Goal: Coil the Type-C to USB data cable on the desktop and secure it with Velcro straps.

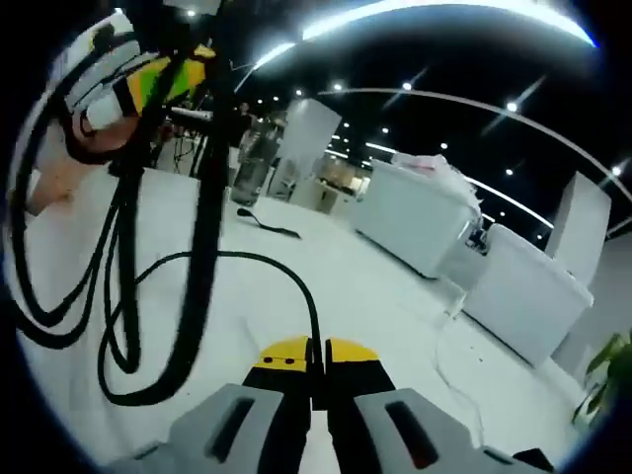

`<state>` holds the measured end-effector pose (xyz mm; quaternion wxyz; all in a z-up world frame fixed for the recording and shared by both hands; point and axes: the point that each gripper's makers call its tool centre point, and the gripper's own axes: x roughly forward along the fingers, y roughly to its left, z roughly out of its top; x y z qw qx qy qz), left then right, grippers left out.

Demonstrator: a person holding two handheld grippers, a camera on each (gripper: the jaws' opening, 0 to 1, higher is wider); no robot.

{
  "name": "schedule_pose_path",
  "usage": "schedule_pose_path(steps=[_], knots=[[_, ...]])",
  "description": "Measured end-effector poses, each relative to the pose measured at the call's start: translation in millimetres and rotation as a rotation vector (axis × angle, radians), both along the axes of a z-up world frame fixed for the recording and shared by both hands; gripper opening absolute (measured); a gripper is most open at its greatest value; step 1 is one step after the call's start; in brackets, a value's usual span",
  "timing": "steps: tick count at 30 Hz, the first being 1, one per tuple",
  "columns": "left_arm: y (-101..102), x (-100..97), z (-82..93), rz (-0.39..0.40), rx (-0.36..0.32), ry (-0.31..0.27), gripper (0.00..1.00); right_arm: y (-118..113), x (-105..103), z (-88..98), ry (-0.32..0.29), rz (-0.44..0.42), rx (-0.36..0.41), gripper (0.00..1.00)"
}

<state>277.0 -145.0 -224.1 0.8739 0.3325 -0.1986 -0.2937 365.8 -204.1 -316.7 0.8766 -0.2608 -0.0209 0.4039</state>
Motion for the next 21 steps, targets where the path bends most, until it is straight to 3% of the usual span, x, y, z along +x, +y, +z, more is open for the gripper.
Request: schedule_pose_path(steps=[5,7,12,15,21], knots=[[13.8,22.3,-16.9,0.090,0.044,0.024,0.04,-3.2,-13.5,33.4,-0.082,0.011,0.074,0.03],[16.7,27.7,-21.5,0.100,0.045,0.033,0.04,-3.6,-18.6,45.2,-0.091,0.018,0.123,0.03],[17.7,30.0,-27.5,0.070,0.013,0.072,0.04,2.5,-32.9,57.7,-0.112,0.062,0.165,0.03],[19.4,32.9,-30.8,0.091,0.029,0.059,0.04,9.0,-42.9,66.2,-0.105,0.116,0.215,0.03],[26.2,34.5,-27.4,0.142,0.039,-0.003,0.05,15.5,-54.3,72.2,-0.105,0.164,0.244,0.03]])
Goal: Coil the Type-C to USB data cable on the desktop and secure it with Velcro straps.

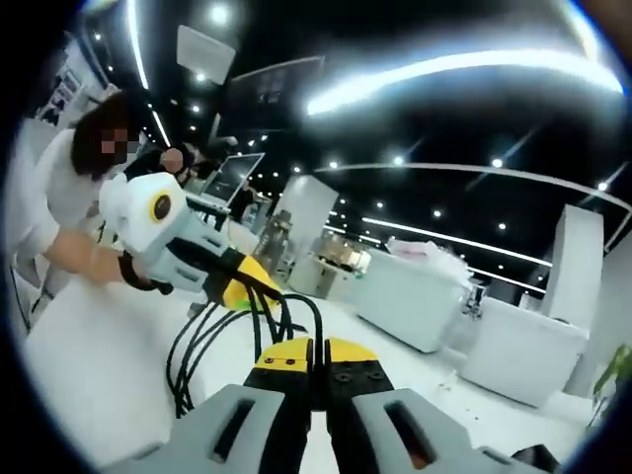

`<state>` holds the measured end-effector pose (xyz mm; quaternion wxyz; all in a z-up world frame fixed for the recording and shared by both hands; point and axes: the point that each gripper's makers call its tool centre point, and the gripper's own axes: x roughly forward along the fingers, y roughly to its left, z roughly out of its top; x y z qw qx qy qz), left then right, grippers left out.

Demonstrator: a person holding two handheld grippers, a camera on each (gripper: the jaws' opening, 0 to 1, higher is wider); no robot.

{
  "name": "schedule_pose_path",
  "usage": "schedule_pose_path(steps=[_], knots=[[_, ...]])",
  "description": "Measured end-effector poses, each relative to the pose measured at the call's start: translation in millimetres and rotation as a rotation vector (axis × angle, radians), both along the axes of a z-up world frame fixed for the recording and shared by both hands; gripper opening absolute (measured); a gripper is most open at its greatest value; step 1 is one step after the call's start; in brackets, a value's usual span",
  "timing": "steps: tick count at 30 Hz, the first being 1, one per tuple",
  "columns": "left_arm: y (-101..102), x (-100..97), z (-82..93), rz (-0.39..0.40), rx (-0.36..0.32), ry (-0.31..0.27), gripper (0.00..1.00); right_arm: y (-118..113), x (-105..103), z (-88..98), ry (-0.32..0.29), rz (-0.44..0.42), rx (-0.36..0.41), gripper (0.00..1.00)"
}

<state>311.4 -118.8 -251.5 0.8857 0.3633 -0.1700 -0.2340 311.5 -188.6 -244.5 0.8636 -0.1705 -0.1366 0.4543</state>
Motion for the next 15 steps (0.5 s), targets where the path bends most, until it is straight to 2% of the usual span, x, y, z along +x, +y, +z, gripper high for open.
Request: schedule_pose_path(steps=[5,8,15], knots=[[3.6,-0.7,4.8,0.022,0.002,-0.043,0.06,7.3,-15.1,5.6,-0.011,0.078,0.023,0.03],[5.8,-3.1,10.1,0.021,-0.036,-0.064,0.08,7.4,-20.1,9.5,-0.020,0.108,0.035,0.03],[4.0,-4.9,11.2,0.011,-0.037,-0.070,0.09,10.0,-31.2,15.5,-0.006,0.186,0.061,0.03]])
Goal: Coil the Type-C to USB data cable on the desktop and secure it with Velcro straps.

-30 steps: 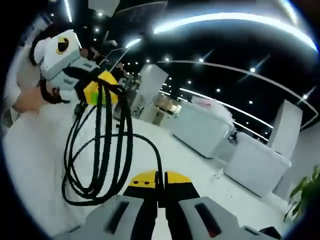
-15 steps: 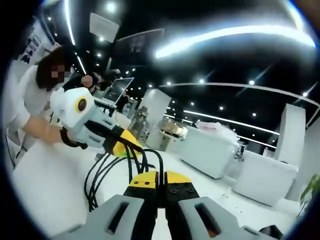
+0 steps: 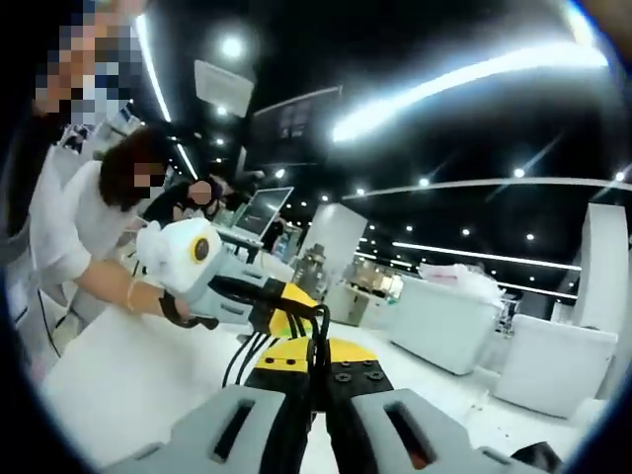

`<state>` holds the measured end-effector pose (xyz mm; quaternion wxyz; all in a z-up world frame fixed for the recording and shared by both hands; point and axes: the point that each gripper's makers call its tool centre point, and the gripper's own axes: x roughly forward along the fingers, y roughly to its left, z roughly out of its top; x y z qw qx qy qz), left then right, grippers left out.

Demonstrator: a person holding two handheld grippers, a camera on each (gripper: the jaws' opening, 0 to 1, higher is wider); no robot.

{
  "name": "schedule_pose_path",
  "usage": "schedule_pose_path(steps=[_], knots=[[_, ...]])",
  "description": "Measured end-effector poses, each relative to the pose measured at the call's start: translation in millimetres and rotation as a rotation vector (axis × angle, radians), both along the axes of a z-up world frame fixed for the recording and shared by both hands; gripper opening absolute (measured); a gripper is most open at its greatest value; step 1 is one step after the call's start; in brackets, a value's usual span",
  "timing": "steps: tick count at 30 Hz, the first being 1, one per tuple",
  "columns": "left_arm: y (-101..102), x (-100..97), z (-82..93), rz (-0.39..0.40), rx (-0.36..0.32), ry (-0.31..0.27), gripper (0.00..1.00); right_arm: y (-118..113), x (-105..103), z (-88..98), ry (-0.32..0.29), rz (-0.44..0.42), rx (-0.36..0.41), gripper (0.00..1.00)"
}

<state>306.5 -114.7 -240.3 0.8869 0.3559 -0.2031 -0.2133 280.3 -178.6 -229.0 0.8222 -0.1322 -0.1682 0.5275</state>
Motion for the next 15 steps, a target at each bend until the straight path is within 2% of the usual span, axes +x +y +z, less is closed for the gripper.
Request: schedule_pose_path(steps=[2,5,7,9,11,12,14,15], knots=[[-0.7,-0.2,-0.3,0.000,0.004,-0.001,0.09,2.7,-6.1,0.1,0.046,0.052,0.022,0.03],[-1.0,-0.1,-1.1,-0.001,0.015,0.004,0.08,1.0,-2.9,-2.4,0.041,0.046,-0.004,0.02],[-0.7,0.3,-1.8,-0.001,0.023,0.013,0.06,0.8,0.1,-5.9,0.084,0.063,0.004,0.02],[0.3,2.3,-4.7,0.009,0.046,0.029,0.05,-1.5,11.3,-13.8,0.102,0.008,-0.019,0.03],[0.0,3.9,-6.2,0.003,0.037,0.050,0.04,-2.0,17.9,-25.7,0.127,-0.018,-0.063,0.04],[0.1,5.0,-8.3,0.006,0.043,0.065,0.04,-5.0,24.9,-24.2,0.130,-0.058,-0.034,0.04],[2.0,8.5,-9.3,0.027,0.049,0.073,0.04,-5.1,24.6,-24.9,0.146,-0.048,-0.022,0.05],[3.0,9.0,-9.1,0.027,0.046,0.077,0.04,-6.3,24.5,-22.8,0.152,-0.051,-0.014,0.10]])
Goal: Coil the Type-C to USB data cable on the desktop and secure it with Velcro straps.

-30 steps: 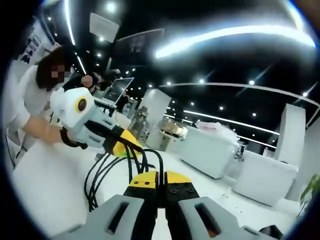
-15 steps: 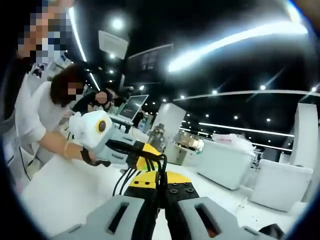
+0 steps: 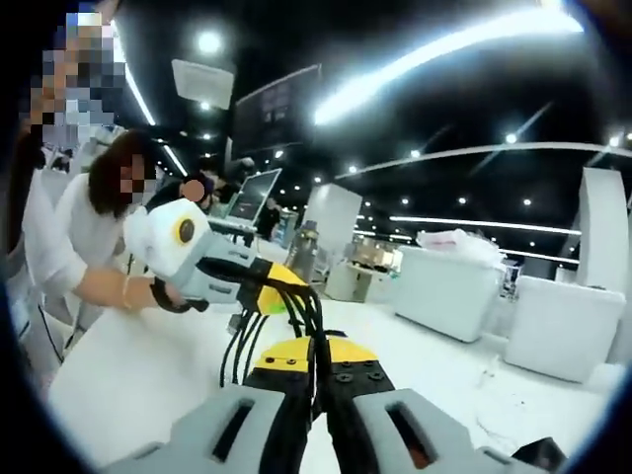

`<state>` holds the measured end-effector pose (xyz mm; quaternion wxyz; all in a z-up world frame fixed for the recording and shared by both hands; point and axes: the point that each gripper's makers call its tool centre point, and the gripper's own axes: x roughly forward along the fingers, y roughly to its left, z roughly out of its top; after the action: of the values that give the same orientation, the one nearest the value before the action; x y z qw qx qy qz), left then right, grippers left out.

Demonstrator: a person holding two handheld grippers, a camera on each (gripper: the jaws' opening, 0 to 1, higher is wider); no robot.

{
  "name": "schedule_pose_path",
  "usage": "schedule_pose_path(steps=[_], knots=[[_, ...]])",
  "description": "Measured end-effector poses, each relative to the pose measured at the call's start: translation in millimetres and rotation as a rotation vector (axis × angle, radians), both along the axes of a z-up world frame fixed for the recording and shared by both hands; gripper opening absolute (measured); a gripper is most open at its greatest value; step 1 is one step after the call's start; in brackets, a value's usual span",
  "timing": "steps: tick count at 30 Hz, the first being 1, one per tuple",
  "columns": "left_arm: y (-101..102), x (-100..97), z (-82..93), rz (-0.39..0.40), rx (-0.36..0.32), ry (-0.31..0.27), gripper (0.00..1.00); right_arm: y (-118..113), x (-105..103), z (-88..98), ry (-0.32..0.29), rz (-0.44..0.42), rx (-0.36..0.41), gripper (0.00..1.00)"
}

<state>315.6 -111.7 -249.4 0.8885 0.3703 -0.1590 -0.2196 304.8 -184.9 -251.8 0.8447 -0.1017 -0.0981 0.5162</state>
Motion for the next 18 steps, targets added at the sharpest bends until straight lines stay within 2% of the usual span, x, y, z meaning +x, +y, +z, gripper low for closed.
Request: schedule_pose_path(steps=[2,5,9,10,11,13,16,18], knots=[[1.5,1.0,-0.2,0.003,-0.007,0.010,0.04,-3.5,-0.1,10.4,-0.020,-0.028,0.011,0.18],[2.1,3.7,-1.1,0.023,0.005,0.017,0.04,0.8,-5.2,16.2,-0.173,-0.090,-0.091,0.22],[-3.1,2.9,-0.6,0.032,0.034,0.014,0.04,26.0,-11.9,0.5,-0.303,-0.133,-0.247,0.23],[-3.8,3.3,-0.8,0.033,0.038,0.017,0.04,28.3,-6.9,-3.7,-0.347,-0.181,-0.302,0.22],[-4.8,4.1,-1.7,0.035,0.046,0.023,0.04,29.6,-4.5,-5.4,-0.376,-0.207,-0.329,0.21],[-4.8,6.2,-3.8,0.041,0.047,0.044,0.04,33.4,1.6,-7.7,-0.472,-0.276,-0.395,0.20],[-1.2,9.0,-8.1,0.040,0.034,0.084,0.04,35.4,9.5,-7.1,-0.494,-0.341,-0.405,0.14],[2.2,10.6,-11.0,0.038,0.023,0.106,0.04,39.1,12.9,-9.0,-0.467,-0.331,-0.409,0.13]])
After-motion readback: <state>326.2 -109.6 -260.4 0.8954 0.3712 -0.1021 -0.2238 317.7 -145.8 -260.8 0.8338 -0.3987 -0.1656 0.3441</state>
